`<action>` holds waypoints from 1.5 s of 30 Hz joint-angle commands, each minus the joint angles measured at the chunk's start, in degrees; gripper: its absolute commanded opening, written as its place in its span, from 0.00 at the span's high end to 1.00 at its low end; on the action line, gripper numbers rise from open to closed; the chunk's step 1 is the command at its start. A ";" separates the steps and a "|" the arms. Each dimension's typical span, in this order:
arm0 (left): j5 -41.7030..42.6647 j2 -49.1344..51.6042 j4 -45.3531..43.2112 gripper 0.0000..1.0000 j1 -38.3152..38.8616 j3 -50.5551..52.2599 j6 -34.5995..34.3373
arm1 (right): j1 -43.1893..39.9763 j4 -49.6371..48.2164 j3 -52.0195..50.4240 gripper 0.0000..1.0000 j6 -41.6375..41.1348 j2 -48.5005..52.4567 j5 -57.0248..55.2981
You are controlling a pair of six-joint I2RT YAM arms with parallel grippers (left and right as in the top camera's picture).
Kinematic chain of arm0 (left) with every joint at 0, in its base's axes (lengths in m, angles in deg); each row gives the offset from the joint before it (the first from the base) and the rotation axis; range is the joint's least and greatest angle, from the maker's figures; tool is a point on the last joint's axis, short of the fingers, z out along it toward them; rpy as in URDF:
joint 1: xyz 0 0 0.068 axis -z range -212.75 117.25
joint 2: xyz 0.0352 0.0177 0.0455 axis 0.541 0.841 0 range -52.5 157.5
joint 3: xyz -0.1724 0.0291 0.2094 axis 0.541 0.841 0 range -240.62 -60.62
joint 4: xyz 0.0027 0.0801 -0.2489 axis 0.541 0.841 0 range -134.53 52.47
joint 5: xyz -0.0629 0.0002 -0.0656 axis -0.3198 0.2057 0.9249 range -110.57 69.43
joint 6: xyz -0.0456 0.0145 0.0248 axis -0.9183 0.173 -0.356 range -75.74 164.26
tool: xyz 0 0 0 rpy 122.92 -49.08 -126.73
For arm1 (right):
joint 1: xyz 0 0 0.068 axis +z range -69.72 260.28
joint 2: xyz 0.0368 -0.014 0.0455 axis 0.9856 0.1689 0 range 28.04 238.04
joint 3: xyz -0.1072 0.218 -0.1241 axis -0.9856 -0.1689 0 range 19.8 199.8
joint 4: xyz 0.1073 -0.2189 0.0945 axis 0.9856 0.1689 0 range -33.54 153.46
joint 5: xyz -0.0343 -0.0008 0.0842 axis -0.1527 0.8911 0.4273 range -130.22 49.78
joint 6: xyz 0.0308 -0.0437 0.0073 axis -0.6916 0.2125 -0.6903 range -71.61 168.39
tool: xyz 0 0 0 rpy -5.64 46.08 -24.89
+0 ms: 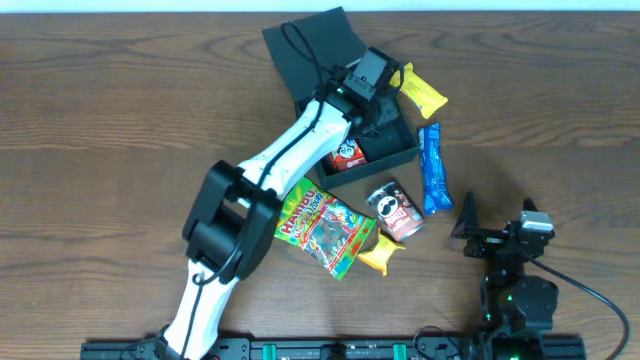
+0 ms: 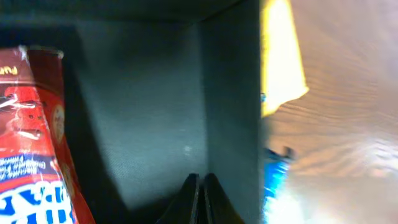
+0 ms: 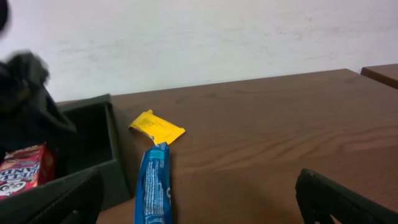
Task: Pack container
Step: 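Lower the Hello Panda box upright into the box and release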
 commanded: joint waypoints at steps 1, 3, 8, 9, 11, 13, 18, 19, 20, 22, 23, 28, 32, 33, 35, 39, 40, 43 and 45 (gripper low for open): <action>-2.27 2.99 0.61 0.94 -0.28 -0.98 -1.66 | -0.26 0.20 -0.09 0.01 -0.61 -0.35 -0.15; -2.62 3.82 1.22 0.94 -0.28 -0.98 -1.66 | -0.26 0.22 -0.09 0.01 -0.61 -0.35 -0.15; -4.94 4.83 3.72 0.94 -0.59 -0.98 -1.68 | -0.26 0.22 -0.09 0.01 -0.61 -0.35 -0.15; -6.36 4.83 4.72 0.94 -0.61 -0.98 -1.68 | -0.26 0.22 -0.09 0.01 -0.61 -0.35 -0.15; -9.44 4.83 6.97 0.95 -0.66 -0.98 -1.68 | -0.26 0.22 -0.09 0.01 -0.61 -0.35 -0.15; -11.47 4.83 9.27 0.94 -0.83 -0.98 -1.68 | -0.26 0.22 -0.09 0.01 -0.61 -0.35 -0.15; -11.96 4.83 12.31 0.94 -1.44 -0.98 -1.68 | -0.26 0.22 -0.09 0.01 -0.61 -0.35 -0.15; -11.93 4.81 12.37 0.94 -1.53 -0.98 -1.68 | -0.26 0.22 -0.09 0.01 -0.61 -0.35 -0.15; -11.89 4.81 12.26 0.94 -1.62 -0.98 -1.68 | -0.26 0.22 -0.09 0.01 -0.61 -0.33 -0.15; -11.76 4.81 11.96 0.94 -1.70 -0.98 -1.70 | -0.26 0.22 -0.09 0.01 -0.61 -0.35 -0.15; -11.72 4.81 11.87 0.94 -1.73 -0.98 -1.68 | -0.26 0.22 -0.09 0.01 -0.61 -0.35 -0.15; -11.78 4.52 11.26 0.94 -1.73 -1.01 -1.38 | -0.26 0.22 -0.09 0.01 -0.61 -0.35 -0.15; -12.83 3.04 14.88 0.94 -1.77 -1.01 -1.29 | -0.26 0.22 -0.09 0.01 -0.61 -0.35 -0.15; -13.51 2.84 15.78 0.95 -1.79 -1.01 -1.14 | -0.26 0.22 -0.09 0.01 -0.61 -0.35 -0.15; -15.04 2.49 17.88 0.94 -1.81 -1.01 0.63 | -0.26 0.22 -0.09 0.01 -0.61 -0.35 -0.15; -16.85 2.47 20.48 0.94 -2.08 -1.01 4.57 | -0.26 0.22 -0.09 0.01 -0.61 -0.35 -0.15; -17.31 2.47 20.74 0.95 -2.12 -1.01 5.44 | -0.26 0.22 -0.09 0.01 -0.61 -0.35 -0.15; -18.53 2.47 21.09 0.94 -2.16 -1.01 7.96 | -0.26 0.20 -0.09 0.01 -0.61 -0.35 -0.15; -20.26 2.47 21.70 0.94 -2.16 -1.01 9.31 | -0.26 0.22 -0.09 0.01 -0.61 -0.35 -0.15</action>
